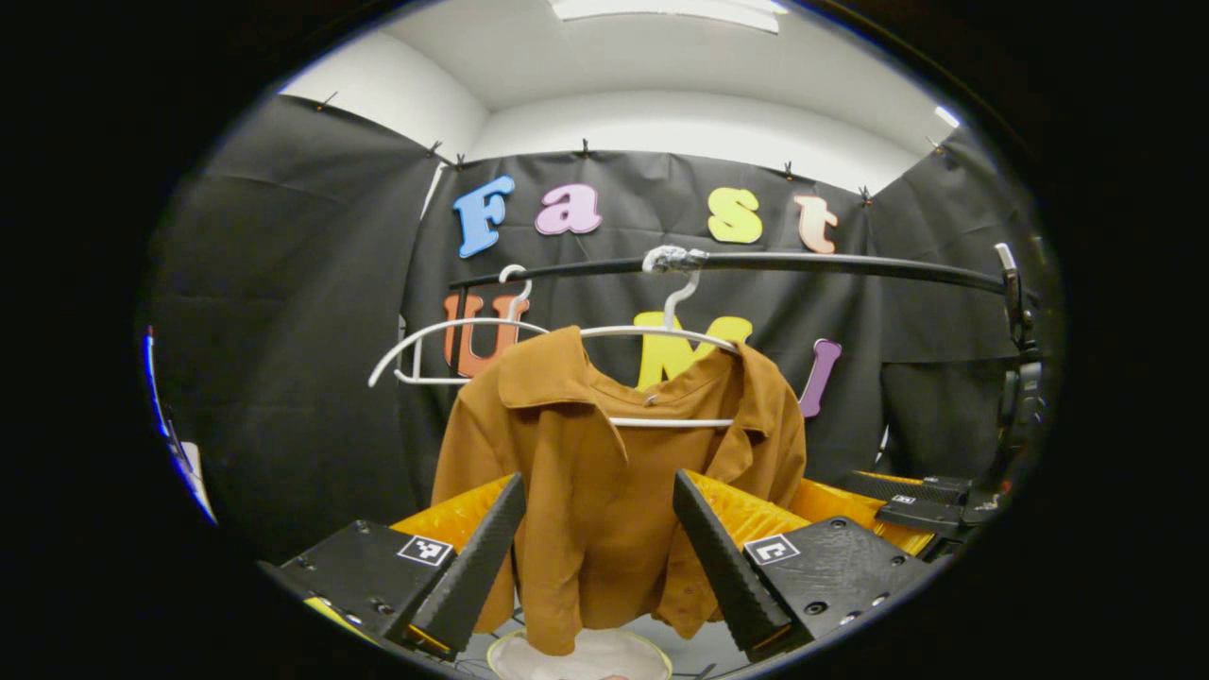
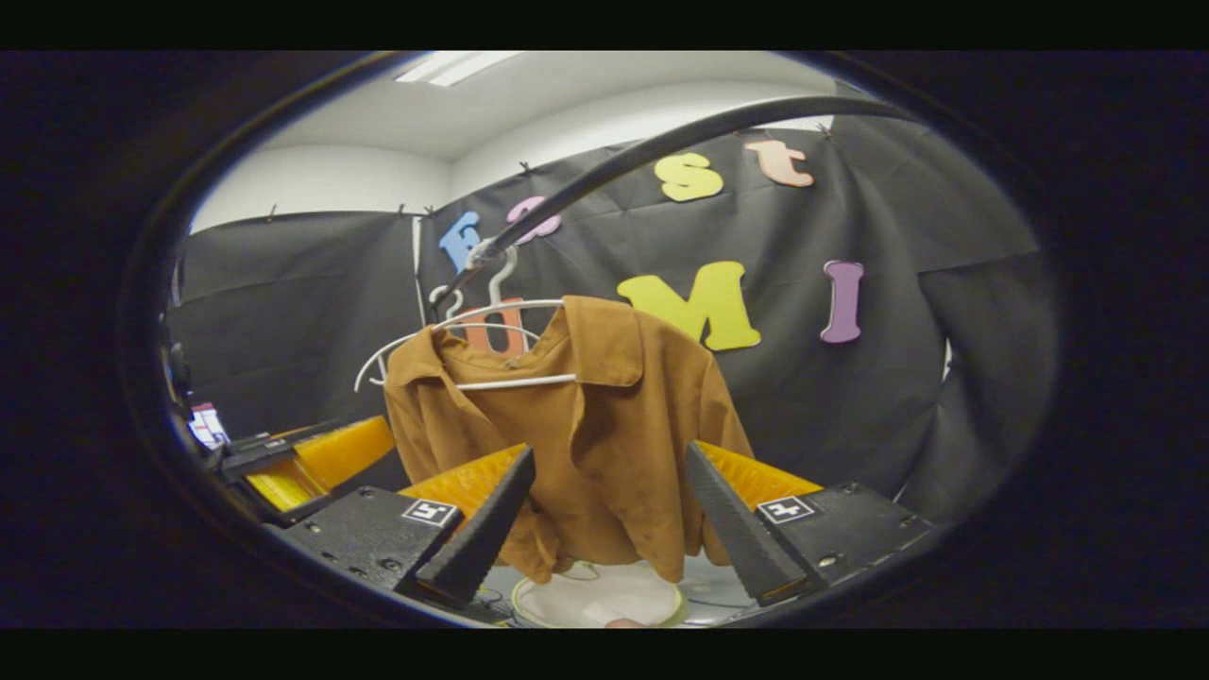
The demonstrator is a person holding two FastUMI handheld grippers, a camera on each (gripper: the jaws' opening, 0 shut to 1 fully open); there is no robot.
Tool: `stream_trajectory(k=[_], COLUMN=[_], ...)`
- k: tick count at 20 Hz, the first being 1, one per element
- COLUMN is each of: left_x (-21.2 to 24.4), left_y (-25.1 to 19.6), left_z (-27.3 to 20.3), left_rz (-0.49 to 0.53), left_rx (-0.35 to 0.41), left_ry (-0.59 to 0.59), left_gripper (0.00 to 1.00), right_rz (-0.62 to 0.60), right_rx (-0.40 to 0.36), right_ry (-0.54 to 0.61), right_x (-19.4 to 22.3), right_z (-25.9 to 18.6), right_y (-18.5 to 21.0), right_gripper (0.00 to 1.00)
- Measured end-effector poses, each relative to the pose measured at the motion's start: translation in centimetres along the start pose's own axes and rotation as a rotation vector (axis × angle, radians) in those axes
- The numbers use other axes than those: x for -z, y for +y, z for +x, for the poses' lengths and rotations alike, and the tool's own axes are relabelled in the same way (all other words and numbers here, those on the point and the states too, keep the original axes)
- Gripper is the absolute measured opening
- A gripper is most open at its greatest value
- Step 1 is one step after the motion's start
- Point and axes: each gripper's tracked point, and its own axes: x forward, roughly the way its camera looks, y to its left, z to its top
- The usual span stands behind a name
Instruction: Grasp the clothes on the hanger with both hands and then place them into the laundry hamper below.
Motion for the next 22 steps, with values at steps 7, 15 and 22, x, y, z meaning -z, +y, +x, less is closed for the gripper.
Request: stream_trajectory(k=[7, 15, 22], left_x=[1.1, 2.3, 2.1], left_y=[1.7, 2.3, 2.2], left_z=[7.1, 11.7, 13.7], left_rz=[-0.100, -0.103, -0.151], left_rx=[0.030, -0.018, -0.083], left_ry=[0.043, 0.075, 0.088], left_gripper=[0.92, 1.00, 1.00], right_rz=[0.093, 0.203, 0.301], right_rx=[0.029, 0.064, 0.070], right_ry=[0.037, 0.055, 0.042], right_x=[0.5, 1.0, 0.1], right_z=[7.6, 12.2, 14.2], right_y=[0.8, -0.5, -0.9], right_gripper=[0.98, 0.98, 0.93])
